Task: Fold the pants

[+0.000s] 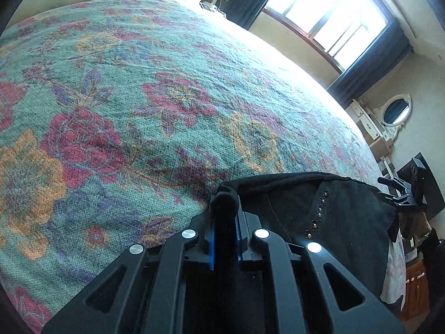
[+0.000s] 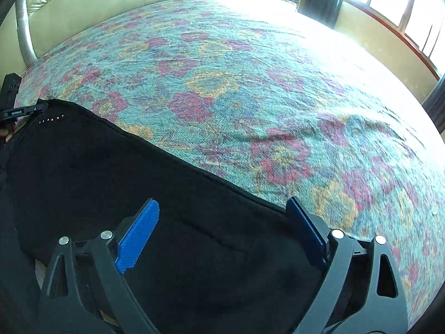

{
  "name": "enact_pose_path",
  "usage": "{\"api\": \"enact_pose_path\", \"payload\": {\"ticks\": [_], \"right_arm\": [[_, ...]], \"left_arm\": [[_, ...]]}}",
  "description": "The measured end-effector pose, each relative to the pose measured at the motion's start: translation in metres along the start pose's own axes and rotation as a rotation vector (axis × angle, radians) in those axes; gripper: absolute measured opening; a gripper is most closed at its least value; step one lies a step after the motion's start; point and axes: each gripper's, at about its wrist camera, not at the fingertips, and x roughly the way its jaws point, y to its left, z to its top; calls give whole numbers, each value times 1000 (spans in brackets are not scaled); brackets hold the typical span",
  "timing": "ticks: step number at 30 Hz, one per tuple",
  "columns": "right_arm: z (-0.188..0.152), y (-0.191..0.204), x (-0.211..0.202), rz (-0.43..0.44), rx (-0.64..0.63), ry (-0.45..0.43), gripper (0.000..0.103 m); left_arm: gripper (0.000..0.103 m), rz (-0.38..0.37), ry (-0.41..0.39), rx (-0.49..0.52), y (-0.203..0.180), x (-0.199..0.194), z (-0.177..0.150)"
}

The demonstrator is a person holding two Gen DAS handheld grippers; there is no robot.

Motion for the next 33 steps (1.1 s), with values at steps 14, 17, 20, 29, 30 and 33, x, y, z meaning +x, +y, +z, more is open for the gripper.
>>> {"api": "enact_pose_path", "payload": {"ticks": [14, 17, 20, 29, 30, 33], "right_arm": [[-8, -27, 29, 131, 86, 61, 14], [-9, 1, 18, 15, -15, 57, 8], [-15, 13, -10, -63, -8, -23, 7], [-90, 77, -151, -163, -18, -230, 7], [-104, 90, -167, -182, -26, -250, 7], [-153, 127, -210, -190, -10, -302, 7]], "left_arm": [[12, -62, -8, -52, 29, -5, -4], [12, -57, -7, -50, 31, -6, -3], [12, -47, -7, -43, 29, -7, -3], [11, -100, -171, -29, 2, -75, -10], [11, -133, -189, -37, 0, -89, -14], [11, -184, -211, 16, -17, -131, -31]]}}
